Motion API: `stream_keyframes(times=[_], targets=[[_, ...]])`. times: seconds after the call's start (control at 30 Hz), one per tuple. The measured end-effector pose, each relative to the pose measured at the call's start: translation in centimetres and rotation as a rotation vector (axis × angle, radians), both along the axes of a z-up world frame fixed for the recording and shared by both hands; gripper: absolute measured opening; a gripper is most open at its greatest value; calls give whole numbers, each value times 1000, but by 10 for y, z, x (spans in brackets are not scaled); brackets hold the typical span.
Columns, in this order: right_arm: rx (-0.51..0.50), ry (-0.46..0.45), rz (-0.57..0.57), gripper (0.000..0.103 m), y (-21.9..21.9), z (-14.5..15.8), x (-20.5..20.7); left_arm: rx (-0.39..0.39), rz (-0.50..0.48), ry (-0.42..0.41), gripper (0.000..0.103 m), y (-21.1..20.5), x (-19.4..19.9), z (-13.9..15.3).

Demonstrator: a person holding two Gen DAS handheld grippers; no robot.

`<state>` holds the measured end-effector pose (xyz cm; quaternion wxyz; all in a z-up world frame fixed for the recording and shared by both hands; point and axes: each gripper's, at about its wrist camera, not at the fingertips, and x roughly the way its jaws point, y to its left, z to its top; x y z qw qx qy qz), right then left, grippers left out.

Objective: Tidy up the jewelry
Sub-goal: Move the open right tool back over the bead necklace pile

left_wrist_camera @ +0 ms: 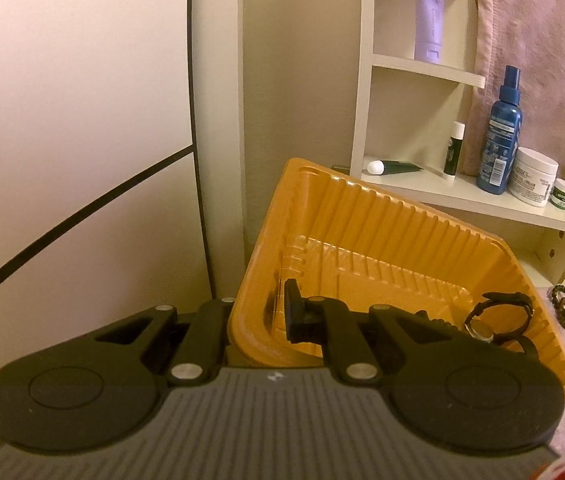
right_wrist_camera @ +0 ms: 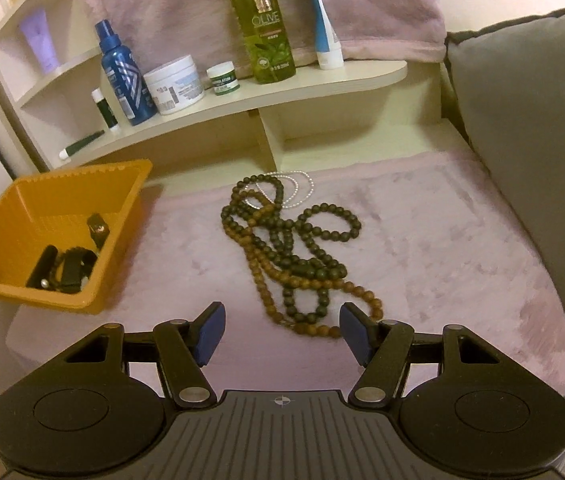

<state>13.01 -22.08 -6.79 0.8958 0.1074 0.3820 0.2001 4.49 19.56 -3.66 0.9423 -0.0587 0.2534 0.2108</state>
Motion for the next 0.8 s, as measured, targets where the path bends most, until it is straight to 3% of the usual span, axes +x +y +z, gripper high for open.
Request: stream_keyframes(times=[0.1,0.23,0.57,0.8], targets=[[-30,-38,40,63,5,0,3,1,-1,0,10,0,-1,0],[-46,-53,95,52,18,-3,14,2,-5,1,10,0,-1,1],[-88,-62,175,35,45,-14,41,-3,-9,6,10,3,0,0],[-143,-65,207,34,53,-15,59,-5,-9,6,10,3,0,0]])
